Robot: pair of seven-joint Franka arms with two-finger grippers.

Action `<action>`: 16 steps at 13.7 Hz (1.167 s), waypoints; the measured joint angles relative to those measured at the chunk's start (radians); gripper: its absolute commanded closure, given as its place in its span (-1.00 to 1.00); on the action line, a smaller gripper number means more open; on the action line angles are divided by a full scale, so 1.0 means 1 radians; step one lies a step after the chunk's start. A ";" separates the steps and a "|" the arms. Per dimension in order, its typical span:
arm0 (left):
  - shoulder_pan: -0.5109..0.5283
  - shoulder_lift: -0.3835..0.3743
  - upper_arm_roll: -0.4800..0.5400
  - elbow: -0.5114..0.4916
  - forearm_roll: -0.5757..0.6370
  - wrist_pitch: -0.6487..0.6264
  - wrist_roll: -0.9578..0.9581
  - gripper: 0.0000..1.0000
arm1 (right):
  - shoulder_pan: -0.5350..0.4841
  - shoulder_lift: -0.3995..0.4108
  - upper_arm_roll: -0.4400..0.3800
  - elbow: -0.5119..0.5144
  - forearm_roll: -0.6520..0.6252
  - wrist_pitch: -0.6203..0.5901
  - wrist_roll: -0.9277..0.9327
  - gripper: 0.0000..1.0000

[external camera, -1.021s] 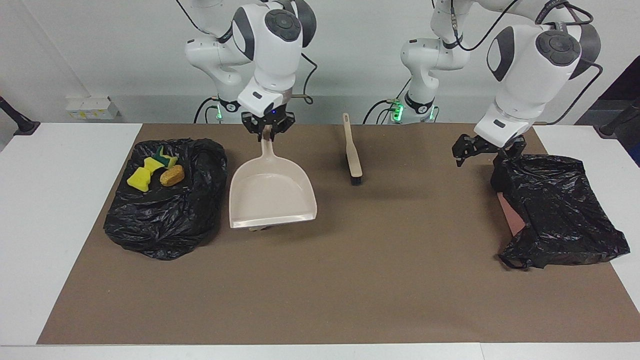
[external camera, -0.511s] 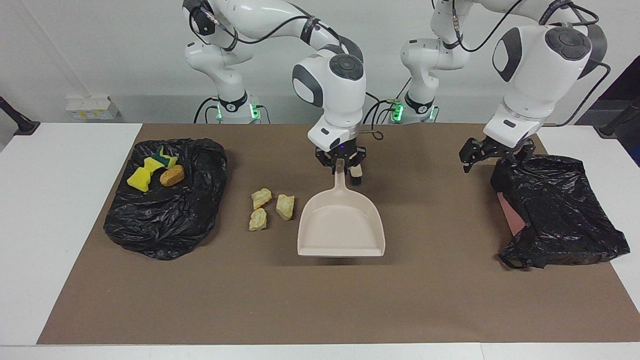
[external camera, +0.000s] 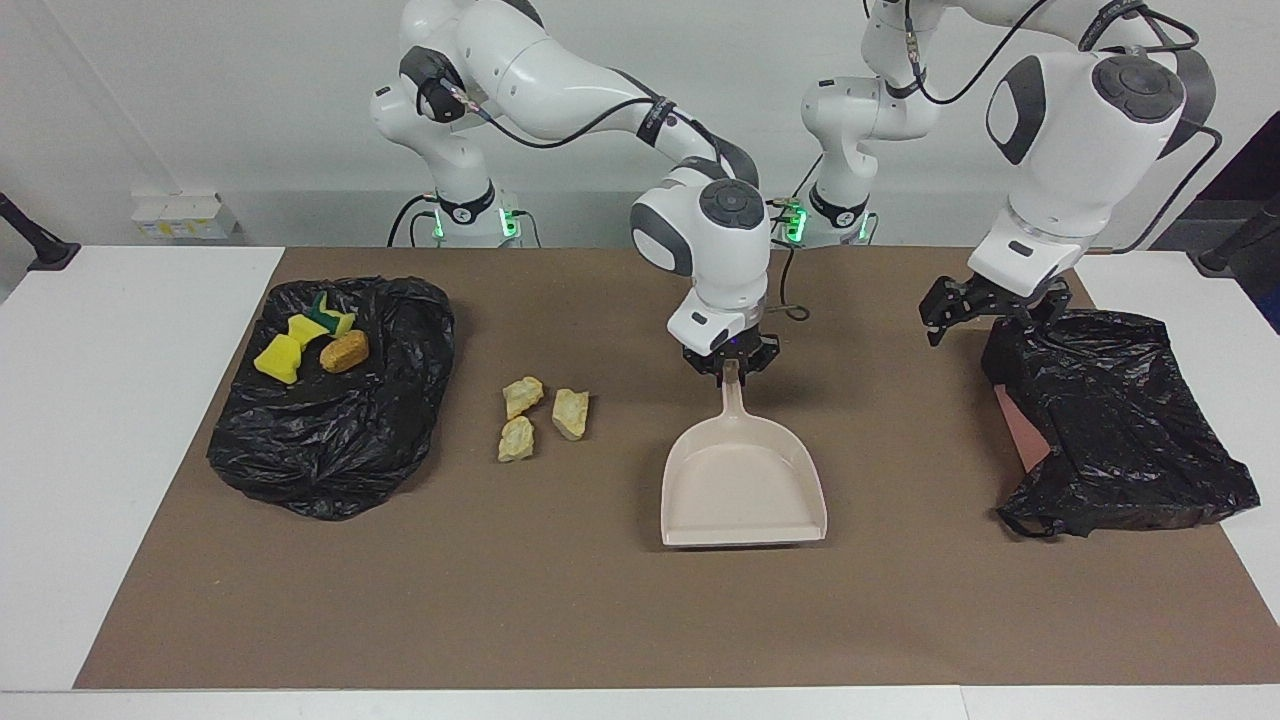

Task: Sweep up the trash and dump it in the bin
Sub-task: 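Bring the dustpan back to the table center with the right gripper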

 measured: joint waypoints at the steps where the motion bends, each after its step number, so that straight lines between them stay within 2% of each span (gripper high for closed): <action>1: 0.000 0.000 0.000 0.000 0.000 0.000 0.000 -1.00 | -0.002 0.008 -0.002 -0.001 -0.001 0.011 0.000 0.71; 3: 0.000 0.000 0.000 0.000 0.000 0.000 0.000 -1.00 | -0.008 0.017 -0.006 -0.016 -0.001 0.025 0.000 0.61; 4: 0.000 0.000 0.000 0.000 0.000 0.000 0.000 -1.00 | -0.010 0.017 -0.006 -0.029 -0.001 0.032 0.000 0.31; 5: 0.000 0.001 0.000 0.000 -0.003 0.000 0.000 -1.00 | -0.011 0.017 -0.005 -0.039 -0.001 0.039 0.000 -0.43; 6: 0.000 0.001 0.000 0.000 -0.009 0.000 0.000 -1.00 | -0.010 0.016 -0.005 -0.042 -0.006 0.041 -0.002 -0.99; 9: 0.000 0.001 0.001 0.000 -0.028 0.002 0.000 -1.00 | -0.007 -0.013 -0.002 -0.042 -0.054 -0.006 -0.011 -1.00; 12: -0.001 0.008 -0.007 0.000 -0.030 0.019 0.000 -1.00 | -0.008 -0.103 -0.001 -0.048 -0.036 -0.109 -0.039 -1.00; 14: -0.010 0.030 -0.021 -0.002 -0.033 0.061 -0.023 -1.00 | -0.007 -0.196 0.002 -0.117 0.011 -0.140 -0.052 -1.00; 16: -0.046 0.063 -0.027 -0.013 -0.036 0.129 -0.095 -1.00 | 0.001 -0.312 0.009 -0.253 0.088 -0.142 -0.069 -1.00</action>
